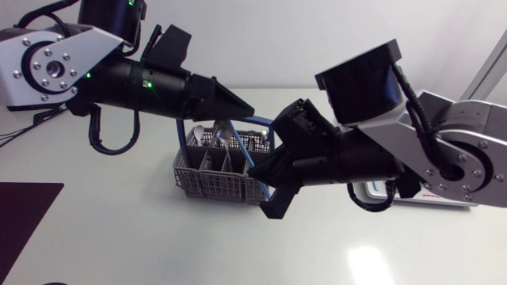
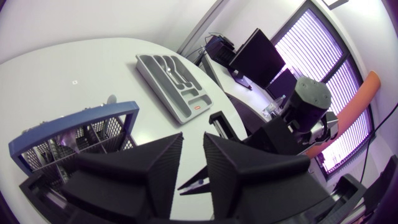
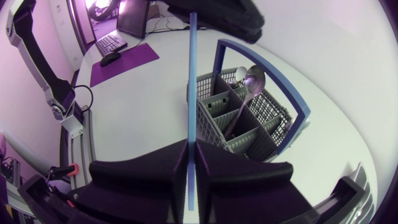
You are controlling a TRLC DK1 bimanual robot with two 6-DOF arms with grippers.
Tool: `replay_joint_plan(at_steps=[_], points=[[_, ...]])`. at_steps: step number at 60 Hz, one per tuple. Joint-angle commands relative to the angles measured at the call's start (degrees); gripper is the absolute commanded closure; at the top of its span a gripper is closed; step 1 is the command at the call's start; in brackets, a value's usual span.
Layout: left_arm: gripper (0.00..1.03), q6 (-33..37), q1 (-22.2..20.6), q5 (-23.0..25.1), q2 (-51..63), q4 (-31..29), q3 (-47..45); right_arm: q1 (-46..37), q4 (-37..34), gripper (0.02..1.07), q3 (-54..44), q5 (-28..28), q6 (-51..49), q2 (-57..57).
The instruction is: Unload the cutlery basket into the drawer organizer.
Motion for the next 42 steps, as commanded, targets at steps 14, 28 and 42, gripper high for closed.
replay_joint_plan(at_steps=[14,28,42], points=[[0.38,-3.3,9.1,0.5,-3.3,1.6,9.6,-4.2,-3.1,1.0,-2.7,0.1,-1.1,-4.6],[0.38,1.8,16.6,0.7,-7.9,-0.2,5.5,-21.7,-5.9,0.99,-4.2,-1.9,-3.6,-7.1],[0.38,14.5,22.7,-2.4,-10.7,-6.9,-1.2,-46.2,-4.9,0.99,-0.7,-2.7,-4.8,3.6]])
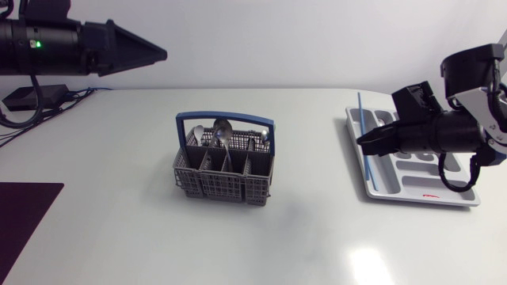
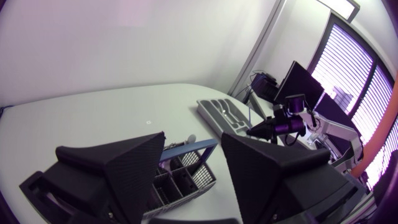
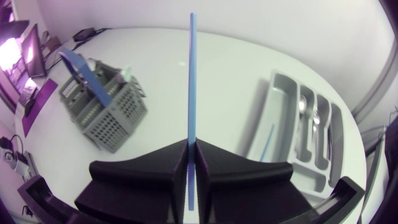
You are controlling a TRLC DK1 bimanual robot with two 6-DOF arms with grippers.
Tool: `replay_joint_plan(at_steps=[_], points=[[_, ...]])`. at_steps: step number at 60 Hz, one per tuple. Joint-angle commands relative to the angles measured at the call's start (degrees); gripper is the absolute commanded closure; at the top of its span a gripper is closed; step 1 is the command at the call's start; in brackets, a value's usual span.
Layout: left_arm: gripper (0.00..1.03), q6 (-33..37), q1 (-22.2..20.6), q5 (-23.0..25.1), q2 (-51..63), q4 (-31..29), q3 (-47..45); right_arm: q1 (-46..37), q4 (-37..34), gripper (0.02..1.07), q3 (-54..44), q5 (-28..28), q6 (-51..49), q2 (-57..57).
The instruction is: Unload the cutlery basket into the drawer organizer.
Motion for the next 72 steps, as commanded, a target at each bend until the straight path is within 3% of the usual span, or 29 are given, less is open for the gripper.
replay_joint_plan(at_steps=[1,14,22,47,51,57,61,72], points=[[0.38,5.8,1.7,-0.6,-0.8,-2.2,-3.2,-5.6,0.2,0.99,2.2,-0.1,-0.7,5.2],[0.38,16.0,0.8,-8.3,-3.4,-4.3,-11.8,-12.0,1.7,0.98,7.7,3.0,0.9,17.8],[0.38,18.6,-0.6,-12.0,-5.2,-3.5,-16.0,-13.0,2.6,0.98,10.2,5.3,2.5,23.6],[0.38,21.0,-3.9,-15.9,-7.7,0.2,-24.7,-14.2,2.4,0.95,15.1,7.1,4.2,35.0],[0.38,20.9,-5.3,-17.2,-8.1,1.1,-25.8,-14.2,2.4,0.89,15.8,7.5,4.3,36.3],[0.38,20.9,-7.6,-19.5,-8.6,3.2,-27.9,-14.1,2.6,0.68,16.4,8.7,4.4,37.5],[0.38,20.6,-8.6,-20.3,-8.6,4.9,-28.7,-13.8,2.8,0.49,16.0,9.2,4.4,36.9],[0.38,19.5,-10.5,-20.5,-6.7,9.0,-28.9,-11.5,3.3,0.23,13.1,10.6,4.7,31.1]])
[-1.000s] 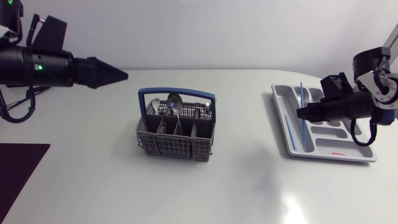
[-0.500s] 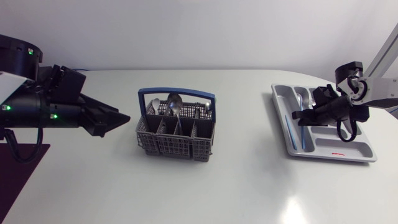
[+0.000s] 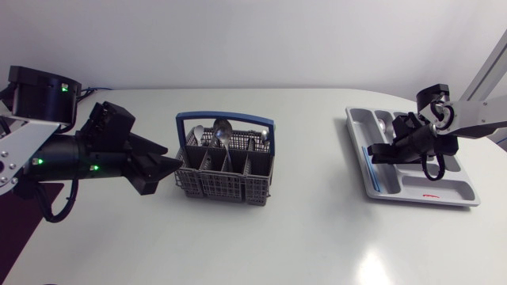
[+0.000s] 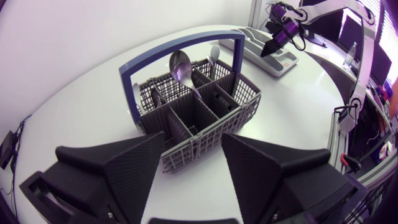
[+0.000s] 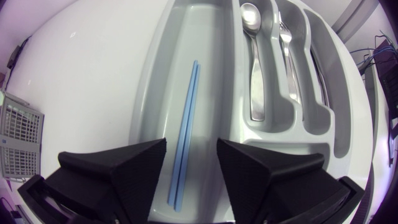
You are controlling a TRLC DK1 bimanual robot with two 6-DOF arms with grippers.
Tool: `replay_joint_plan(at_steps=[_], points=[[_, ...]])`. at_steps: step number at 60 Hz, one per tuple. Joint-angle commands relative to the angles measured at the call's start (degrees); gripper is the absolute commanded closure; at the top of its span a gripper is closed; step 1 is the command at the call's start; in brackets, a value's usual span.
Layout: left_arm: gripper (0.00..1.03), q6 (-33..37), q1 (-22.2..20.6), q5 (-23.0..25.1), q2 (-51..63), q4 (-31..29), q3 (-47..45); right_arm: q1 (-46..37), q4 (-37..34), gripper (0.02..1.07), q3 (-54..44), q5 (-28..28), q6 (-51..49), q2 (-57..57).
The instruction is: Unload the cutlery basket into the drawer organizer.
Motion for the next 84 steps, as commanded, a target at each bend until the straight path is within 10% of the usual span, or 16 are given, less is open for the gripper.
replay_joint_plan(at_steps=[1,37,57,84], points=[[0.38,-0.5,-0.8,-0.2,1.3,1.3,-1.7,1.8,0.8,0.22,-2.1,0.6,1.6,-4.6],[0.4,5.4,3.4,-3.2,4.3,5.4,-9.4,30.8,2.0,0.22,-1.1,-6.8,7.6,-18.0],[0.79,5.3,3.7,-3.3,11.5,11.8,-11.1,34.4,4.0,0.8,5.8,-11.2,10.1,-10.6],[0.79,3.5,3.8,-4.5,26.8,22.9,-4.2,36.9,1.8,0.82,4.1,-27.1,8.2,-10.7]])
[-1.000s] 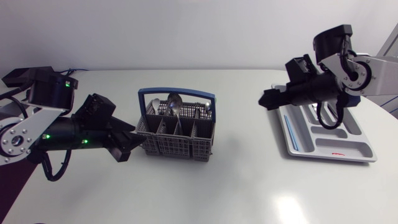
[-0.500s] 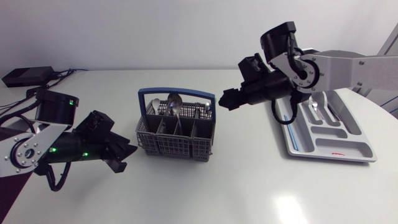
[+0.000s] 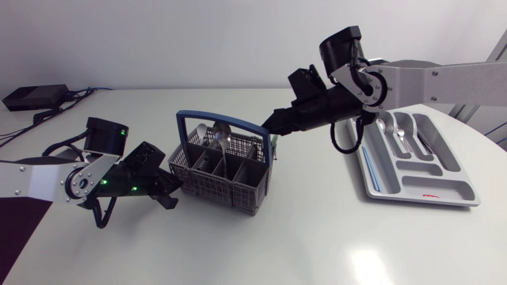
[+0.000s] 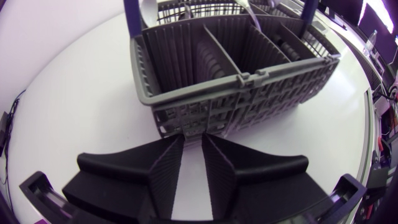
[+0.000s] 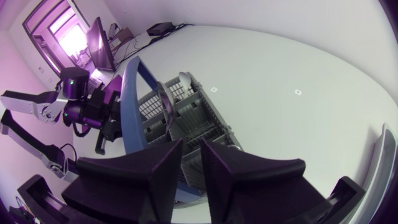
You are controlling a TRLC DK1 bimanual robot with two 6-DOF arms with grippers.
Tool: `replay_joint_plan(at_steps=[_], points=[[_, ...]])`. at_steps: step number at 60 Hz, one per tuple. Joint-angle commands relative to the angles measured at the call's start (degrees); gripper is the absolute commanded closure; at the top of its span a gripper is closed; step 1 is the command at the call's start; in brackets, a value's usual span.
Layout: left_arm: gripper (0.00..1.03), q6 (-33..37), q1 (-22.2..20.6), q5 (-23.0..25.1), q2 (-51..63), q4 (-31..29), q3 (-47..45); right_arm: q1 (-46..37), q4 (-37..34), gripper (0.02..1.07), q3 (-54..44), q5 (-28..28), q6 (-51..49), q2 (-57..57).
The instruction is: Unload the cutlery basket into the drawer organizer.
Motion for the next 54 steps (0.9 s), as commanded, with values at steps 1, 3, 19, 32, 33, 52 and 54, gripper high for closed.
replay_joint_plan(at_steps=[1,3,19,32,33,52,54], points=[[0.79,-0.7,0.8,0.2,3.6,2.2,2.7,2.3,-1.6,0.82,-2.5,-1.8,-0.8,-1.8],[0.79,-0.7,1.0,0.2,4.3,2.7,3.1,3.0,-1.8,0.82,-3.2,-1.9,-1.0,-2.5],[0.79,-1.7,1.6,0.3,10.5,4.2,9.5,7.0,-6.4,0.82,-9.0,-1.1,-2.8,-10.1],[0.78,-3.3,0.7,0.2,15.1,3.9,15.8,12.3,-10.8,0.81,-11.4,4.5,-4.4,-15.0],[0.78,-3.3,0.7,0.2,15.1,3.8,15.9,12.3,-10.8,0.81,-11.4,4.8,-4.4,-15.0],[0.58,-1.6,2.4,0.3,5.1,1.2,9.9,10.4,-10.3,0.54,-3.9,17.2,-2.8,-8.0],[0.58,-1.3,2.4,0.5,2.8,0.6,8.8,10.5,-10.2,0.54,-2.4,18.4,-2.3,-6.8]])
